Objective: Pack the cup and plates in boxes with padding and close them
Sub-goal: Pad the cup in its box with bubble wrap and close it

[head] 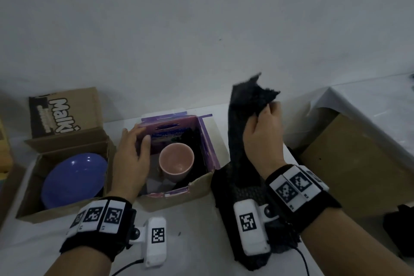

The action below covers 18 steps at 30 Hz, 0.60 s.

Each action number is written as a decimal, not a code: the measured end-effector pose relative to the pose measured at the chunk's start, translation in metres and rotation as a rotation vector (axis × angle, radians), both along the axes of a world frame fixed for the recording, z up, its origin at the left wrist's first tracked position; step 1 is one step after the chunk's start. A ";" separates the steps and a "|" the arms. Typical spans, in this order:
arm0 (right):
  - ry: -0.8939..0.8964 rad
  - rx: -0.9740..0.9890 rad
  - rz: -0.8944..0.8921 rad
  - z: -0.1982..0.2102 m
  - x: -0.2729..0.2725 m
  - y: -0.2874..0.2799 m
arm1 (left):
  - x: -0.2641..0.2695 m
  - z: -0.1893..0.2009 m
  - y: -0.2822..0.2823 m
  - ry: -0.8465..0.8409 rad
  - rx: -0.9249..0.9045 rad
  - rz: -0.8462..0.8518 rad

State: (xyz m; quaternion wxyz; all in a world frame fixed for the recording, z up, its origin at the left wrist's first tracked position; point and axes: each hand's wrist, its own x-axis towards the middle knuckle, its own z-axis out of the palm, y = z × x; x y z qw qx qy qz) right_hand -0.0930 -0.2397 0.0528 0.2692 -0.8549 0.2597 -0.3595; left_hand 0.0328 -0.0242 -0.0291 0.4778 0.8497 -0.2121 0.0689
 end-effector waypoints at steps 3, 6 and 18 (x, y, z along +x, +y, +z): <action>-0.137 0.053 0.149 0.014 0.026 0.034 | -0.001 0.004 0.005 -0.057 -0.089 -0.112; -0.023 0.359 0.327 0.001 0.047 0.062 | -0.010 0.015 0.005 -0.062 -0.109 -0.342; 0.283 0.160 0.219 -0.043 0.044 0.033 | 0.000 0.016 0.023 -0.319 0.022 -0.095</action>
